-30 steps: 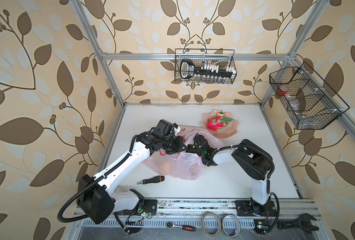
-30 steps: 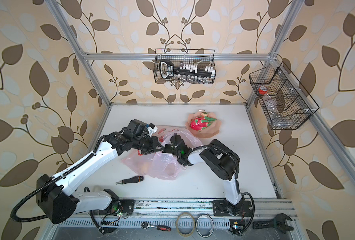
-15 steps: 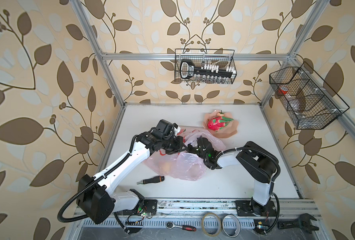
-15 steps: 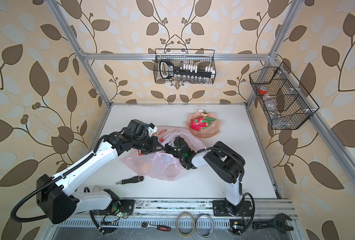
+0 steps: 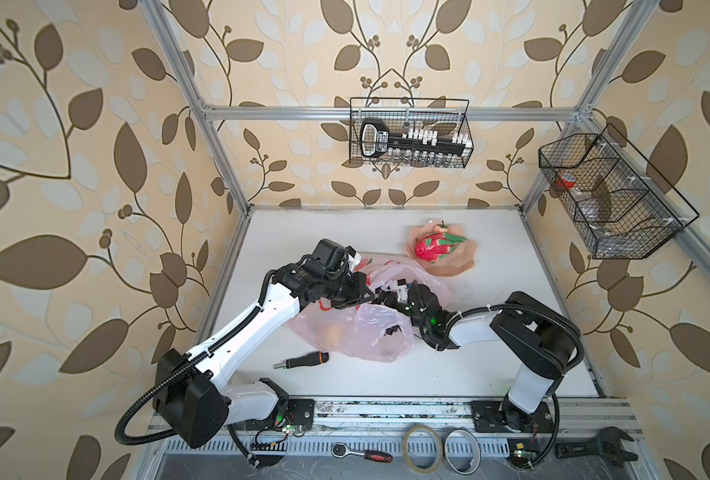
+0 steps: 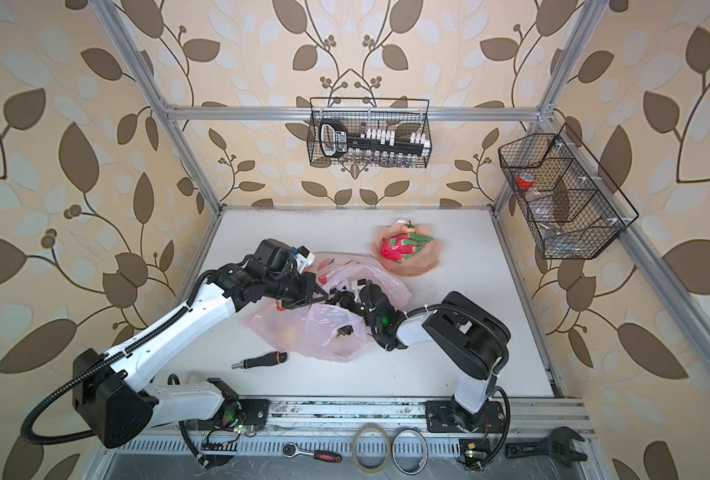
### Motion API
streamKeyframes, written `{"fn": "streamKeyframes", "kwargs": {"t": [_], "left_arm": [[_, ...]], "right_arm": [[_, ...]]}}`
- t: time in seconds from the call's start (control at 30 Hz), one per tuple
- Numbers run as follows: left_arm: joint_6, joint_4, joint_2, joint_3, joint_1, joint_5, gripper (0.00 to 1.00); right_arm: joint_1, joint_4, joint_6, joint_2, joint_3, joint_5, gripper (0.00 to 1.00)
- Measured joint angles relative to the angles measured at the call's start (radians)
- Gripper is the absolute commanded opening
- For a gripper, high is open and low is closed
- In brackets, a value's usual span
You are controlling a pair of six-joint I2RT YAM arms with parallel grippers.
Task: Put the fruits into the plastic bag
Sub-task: 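Open the right gripper to release the pear inside the bag, then withdraw the open right gripper up and out of the bag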
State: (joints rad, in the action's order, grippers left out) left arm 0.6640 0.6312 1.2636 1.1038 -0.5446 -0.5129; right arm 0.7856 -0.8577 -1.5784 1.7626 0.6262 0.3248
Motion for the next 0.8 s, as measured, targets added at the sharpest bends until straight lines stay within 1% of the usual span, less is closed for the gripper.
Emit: {"fn": "streamKeyframes", "kwargs": {"t": [0.4,0.6,0.8], "left_arm": [[0.0,0.0,-0.006,0.0,0.0,0.0,0.0],[0.0,0.0,-0.006,0.0,0.0,0.001,0.0],[0.0,0.0,-0.006,0.0,0.0,0.002,0.0]], "right_arm": [[0.0,0.019,0.0,-0.141,-0.102,-0.024,0.97],[0.005,0.031,0.0,-0.211,-0.18,-0.04,0.97],[0.005,0.094,0.008,-0.317,-0.249,-0.06,0.97]]}}
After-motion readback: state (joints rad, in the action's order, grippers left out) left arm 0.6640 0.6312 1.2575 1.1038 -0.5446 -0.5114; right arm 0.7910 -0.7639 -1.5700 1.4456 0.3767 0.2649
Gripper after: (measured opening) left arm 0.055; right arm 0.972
